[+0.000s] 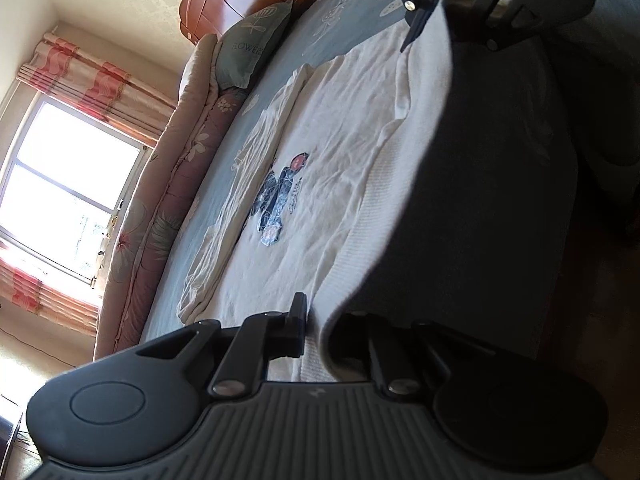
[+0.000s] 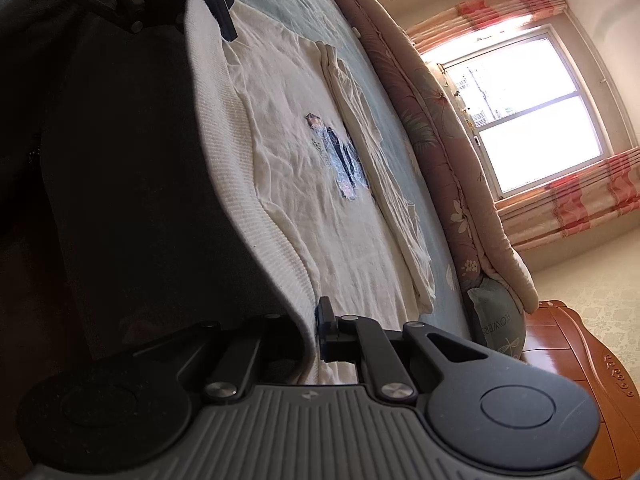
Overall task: Fold clothes
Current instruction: 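Close both tools on the shirt's side edge, then lift the gripped side edge with both tools and fold it across the shirt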
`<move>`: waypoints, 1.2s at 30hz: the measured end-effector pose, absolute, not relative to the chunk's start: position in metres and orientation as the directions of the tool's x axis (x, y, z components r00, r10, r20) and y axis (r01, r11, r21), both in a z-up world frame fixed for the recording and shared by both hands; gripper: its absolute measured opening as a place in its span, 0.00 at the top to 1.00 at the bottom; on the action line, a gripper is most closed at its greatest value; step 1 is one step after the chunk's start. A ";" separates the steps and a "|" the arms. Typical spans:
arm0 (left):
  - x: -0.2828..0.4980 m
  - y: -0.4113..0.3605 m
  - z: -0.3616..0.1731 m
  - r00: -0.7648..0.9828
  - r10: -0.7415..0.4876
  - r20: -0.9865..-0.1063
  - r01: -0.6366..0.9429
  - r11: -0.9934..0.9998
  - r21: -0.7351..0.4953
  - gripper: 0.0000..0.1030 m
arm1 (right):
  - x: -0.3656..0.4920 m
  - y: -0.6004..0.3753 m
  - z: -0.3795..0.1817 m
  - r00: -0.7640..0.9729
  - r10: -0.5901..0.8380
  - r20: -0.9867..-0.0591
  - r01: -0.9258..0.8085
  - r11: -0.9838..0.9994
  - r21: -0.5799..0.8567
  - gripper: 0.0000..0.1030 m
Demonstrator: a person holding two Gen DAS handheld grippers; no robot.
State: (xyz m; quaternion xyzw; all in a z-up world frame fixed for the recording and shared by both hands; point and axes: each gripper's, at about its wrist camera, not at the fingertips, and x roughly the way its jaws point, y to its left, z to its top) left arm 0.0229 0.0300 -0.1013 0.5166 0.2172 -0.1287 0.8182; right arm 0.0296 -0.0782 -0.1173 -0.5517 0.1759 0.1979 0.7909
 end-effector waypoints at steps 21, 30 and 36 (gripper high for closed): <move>0.114 0.037 -0.081 0.877 0.021 -0.479 0.446 0.334 0.831 0.93 | 0.113 -0.074 -0.081 0.892 0.115 -0.437 -0.446 0.380 -0.810 0.90; 0.164 0.046 -0.066 0.889 0.028 -0.457 0.426 0.317 0.847 0.93 | 0.163 -0.069 -0.072 0.902 0.116 -0.415 -0.426 0.394 -0.815 0.90; 0.212 0.050 -0.057 0.899 0.026 -0.437 0.406 0.327 0.853 0.93 | 0.206 -0.066 -0.064 0.914 0.105 -0.393 -0.399 0.418 -0.816 0.90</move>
